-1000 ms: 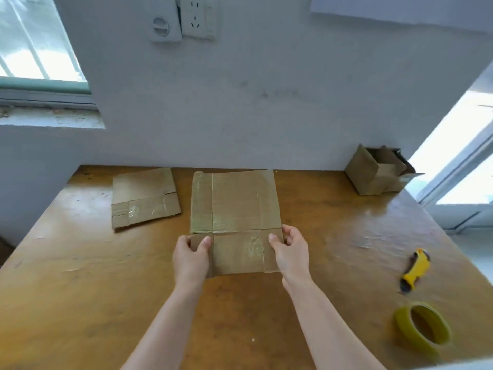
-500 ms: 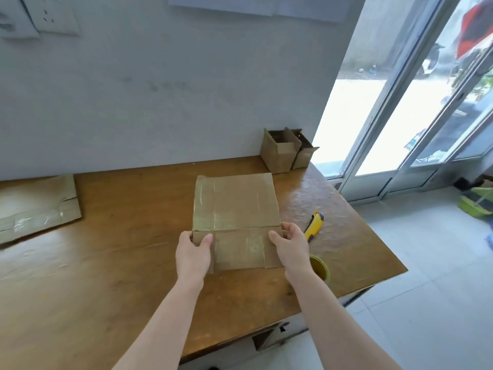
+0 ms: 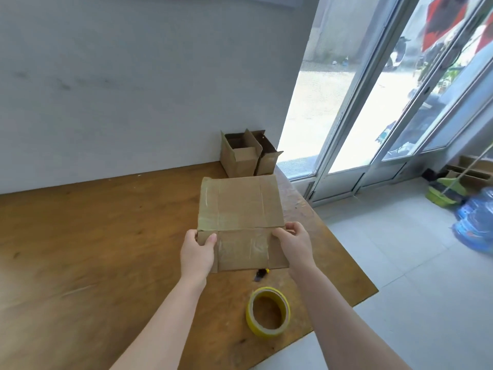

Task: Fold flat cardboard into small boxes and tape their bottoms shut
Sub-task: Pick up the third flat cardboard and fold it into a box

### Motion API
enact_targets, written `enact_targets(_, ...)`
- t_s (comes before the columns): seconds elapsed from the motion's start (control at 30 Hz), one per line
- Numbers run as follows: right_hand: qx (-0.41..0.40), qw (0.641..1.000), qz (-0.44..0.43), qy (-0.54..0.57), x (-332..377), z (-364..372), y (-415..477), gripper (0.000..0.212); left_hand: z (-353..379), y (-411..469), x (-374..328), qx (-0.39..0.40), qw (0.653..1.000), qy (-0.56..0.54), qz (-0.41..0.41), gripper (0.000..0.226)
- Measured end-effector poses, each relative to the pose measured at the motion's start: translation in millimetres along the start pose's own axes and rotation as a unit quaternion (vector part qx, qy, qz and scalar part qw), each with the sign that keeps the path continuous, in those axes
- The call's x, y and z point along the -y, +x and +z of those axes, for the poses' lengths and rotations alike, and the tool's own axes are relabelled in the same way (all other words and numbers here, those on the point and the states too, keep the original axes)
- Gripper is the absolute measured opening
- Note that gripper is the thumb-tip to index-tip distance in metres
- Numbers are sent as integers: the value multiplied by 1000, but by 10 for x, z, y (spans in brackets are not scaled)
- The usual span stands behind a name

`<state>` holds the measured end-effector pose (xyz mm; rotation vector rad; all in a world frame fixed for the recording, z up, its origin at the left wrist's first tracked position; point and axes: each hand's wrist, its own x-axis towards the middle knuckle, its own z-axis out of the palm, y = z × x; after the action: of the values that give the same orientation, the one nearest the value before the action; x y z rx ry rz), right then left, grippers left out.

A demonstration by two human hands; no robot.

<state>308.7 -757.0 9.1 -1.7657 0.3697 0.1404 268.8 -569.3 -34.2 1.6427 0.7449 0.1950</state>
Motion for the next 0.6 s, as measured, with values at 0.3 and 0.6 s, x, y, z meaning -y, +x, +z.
enact_targets(0.3,74,997,20,-11,99,-424,584,21,629,71,-79,-11,1000,10,-19,40)
enact_targets(0.6,227,970,-21,-82,393,-1153,1049,21,1377,-384,-43,23,991,37,-124,33)
